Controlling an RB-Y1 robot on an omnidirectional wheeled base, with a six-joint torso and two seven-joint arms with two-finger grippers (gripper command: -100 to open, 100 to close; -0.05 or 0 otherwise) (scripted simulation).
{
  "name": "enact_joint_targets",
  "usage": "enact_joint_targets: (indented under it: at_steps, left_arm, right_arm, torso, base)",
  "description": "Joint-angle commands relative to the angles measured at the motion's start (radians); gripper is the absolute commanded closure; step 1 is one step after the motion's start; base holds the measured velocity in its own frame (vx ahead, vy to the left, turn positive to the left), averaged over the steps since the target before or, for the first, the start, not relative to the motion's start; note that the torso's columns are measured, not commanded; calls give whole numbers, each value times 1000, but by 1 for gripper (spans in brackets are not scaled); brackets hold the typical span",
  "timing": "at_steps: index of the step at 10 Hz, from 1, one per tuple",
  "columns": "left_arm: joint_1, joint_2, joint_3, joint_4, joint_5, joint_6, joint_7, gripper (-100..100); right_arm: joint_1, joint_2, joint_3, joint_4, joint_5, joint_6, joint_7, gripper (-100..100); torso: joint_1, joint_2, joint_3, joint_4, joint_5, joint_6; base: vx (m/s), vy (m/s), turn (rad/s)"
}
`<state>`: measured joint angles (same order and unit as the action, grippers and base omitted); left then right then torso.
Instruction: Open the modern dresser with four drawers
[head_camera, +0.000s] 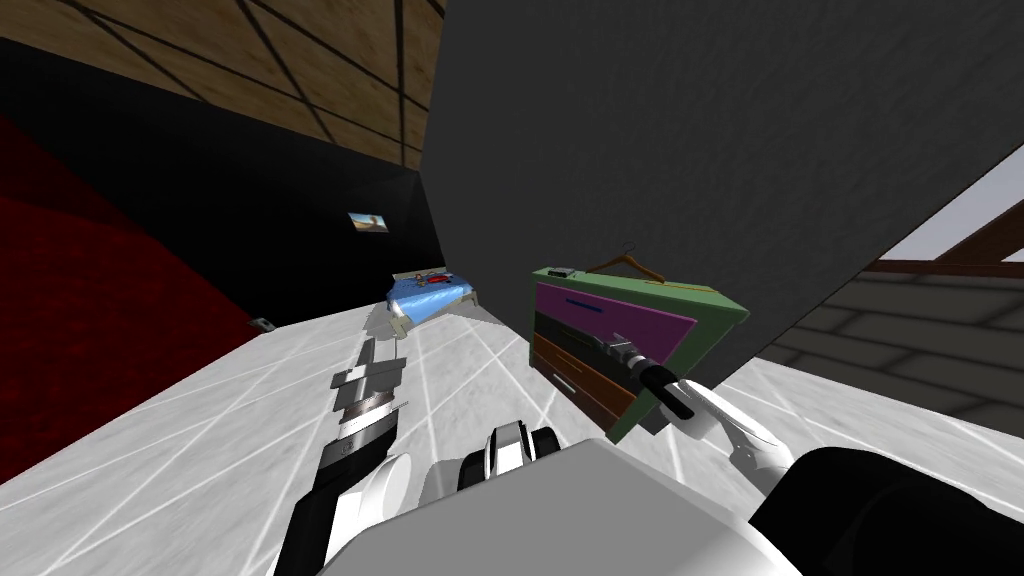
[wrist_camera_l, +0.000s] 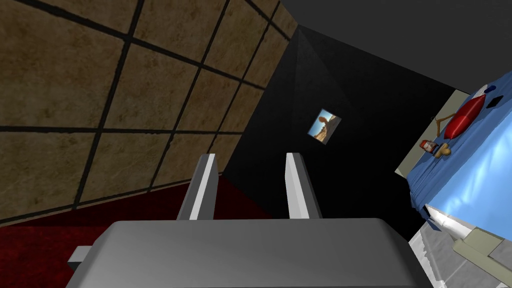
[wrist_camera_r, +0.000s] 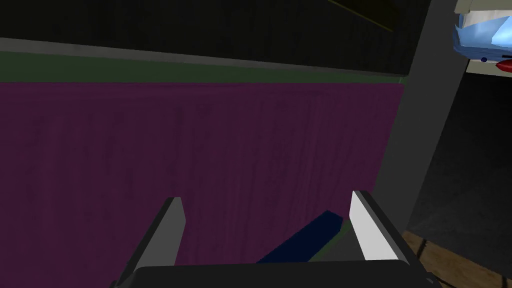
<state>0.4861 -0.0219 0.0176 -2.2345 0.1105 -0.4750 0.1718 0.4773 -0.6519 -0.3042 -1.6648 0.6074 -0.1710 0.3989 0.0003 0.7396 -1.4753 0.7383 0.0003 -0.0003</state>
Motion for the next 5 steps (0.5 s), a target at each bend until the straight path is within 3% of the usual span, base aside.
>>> enact_joint_targets:
  at_steps: [1, 4, 5]
  left_arm:
    - [0, 0, 0, 0, 0, 0, 0, 0]
    - [0, 0, 0, 0, 0, 0, 0, 0]
    - [0, 0, 0, 0, 0, 0, 0, 0]
  right_arm:
    - [0, -31, -10, 41, 47, 37, 32, -100]
    - [-6, -118, -46, 143, 141, 108, 105, -100]
    - [-6, -118, -46, 156, 150, 108, 105, -100]
  torso:
    - [-1, -1, 0, 0, 0, 1]
    - [0, -5, -3, 0, 2, 0]
    - [2, -5, -3, 0, 4, 1]
  base:
    - [124, 134, -47]
    - [158, 233, -104]
    - [143, 202, -44]
